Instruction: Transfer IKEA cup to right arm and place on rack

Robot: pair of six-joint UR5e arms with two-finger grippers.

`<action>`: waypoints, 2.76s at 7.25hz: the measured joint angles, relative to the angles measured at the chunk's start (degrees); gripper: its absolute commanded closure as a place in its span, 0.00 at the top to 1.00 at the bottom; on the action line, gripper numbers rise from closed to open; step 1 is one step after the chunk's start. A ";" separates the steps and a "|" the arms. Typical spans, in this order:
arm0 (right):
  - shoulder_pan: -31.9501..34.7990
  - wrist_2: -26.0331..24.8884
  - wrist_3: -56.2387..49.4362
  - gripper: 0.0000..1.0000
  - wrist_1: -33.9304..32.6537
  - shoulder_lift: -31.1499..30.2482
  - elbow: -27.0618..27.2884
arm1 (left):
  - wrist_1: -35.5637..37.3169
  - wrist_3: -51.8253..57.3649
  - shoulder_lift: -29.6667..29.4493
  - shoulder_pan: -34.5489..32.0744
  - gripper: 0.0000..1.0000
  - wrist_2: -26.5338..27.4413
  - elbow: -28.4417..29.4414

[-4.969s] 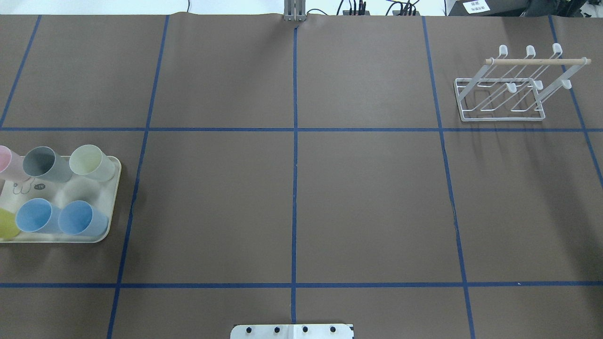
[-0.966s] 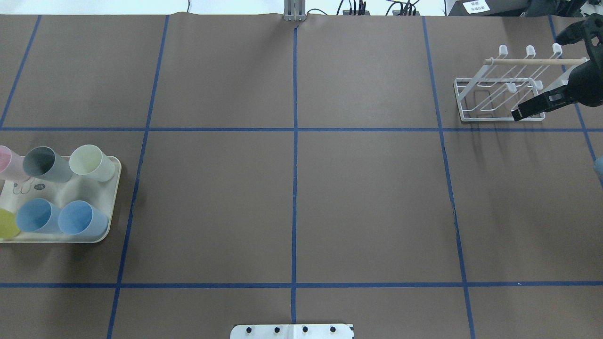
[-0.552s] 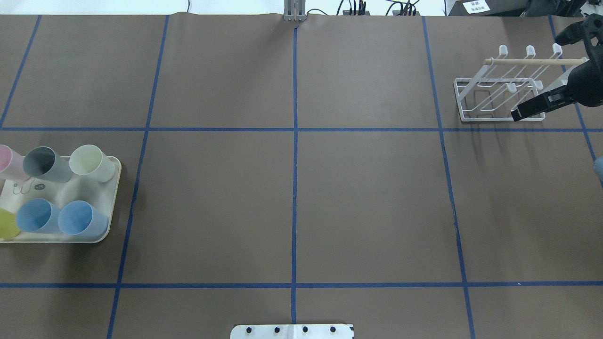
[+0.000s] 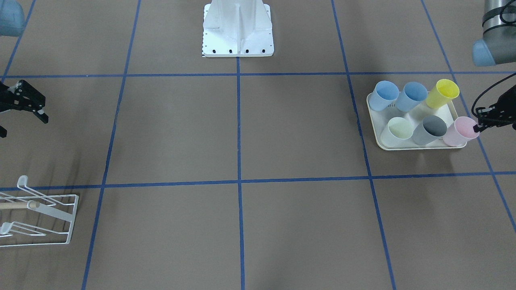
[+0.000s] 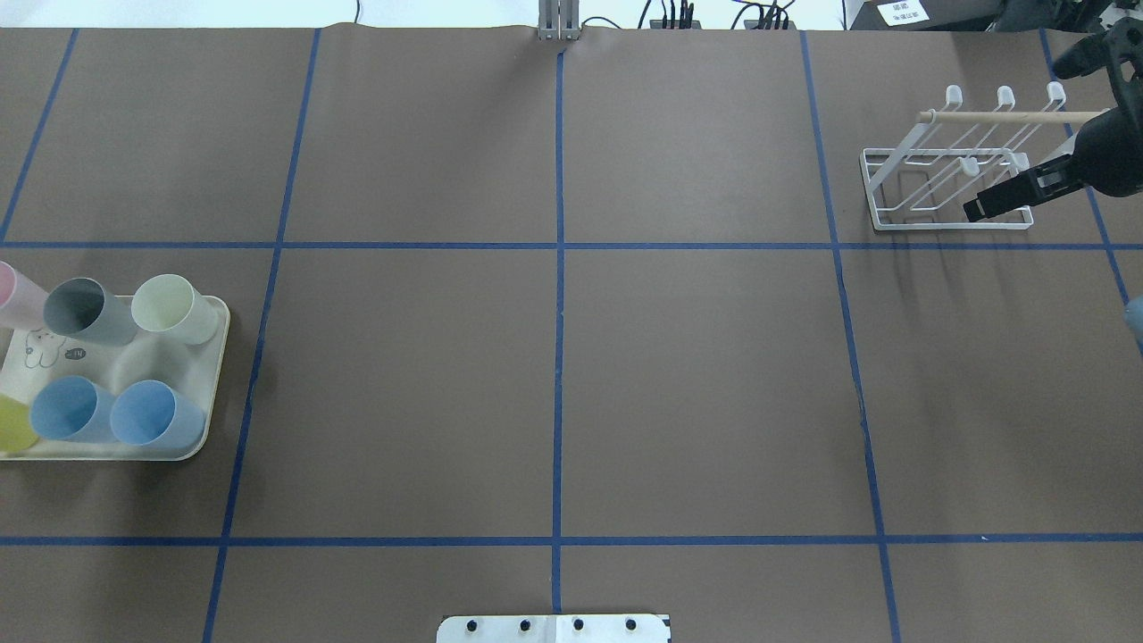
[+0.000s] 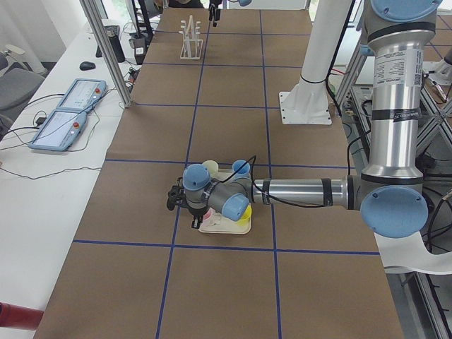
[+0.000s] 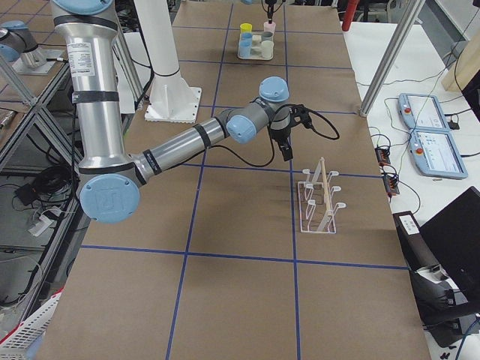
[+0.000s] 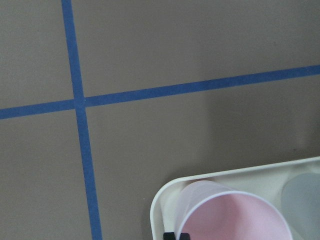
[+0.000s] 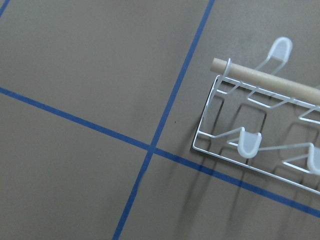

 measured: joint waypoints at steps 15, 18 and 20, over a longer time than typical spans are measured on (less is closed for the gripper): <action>-17.62 -24.86 -0.68 0.99 24.87 22.21 -12.14 | 11.95 -58.34 -31.39 -7.13 0.00 -29.40 -7.71; -23.91 -28.15 -1.02 0.98 35.62 25.77 -15.03 | 9.31 -69.38 -36.20 -0.81 0.00 -29.48 -8.23; -28.62 -33.80 -3.14 0.98 41.48 26.55 -15.75 | 7.31 -76.27 -39.20 4.12 0.00 -28.93 -8.38</action>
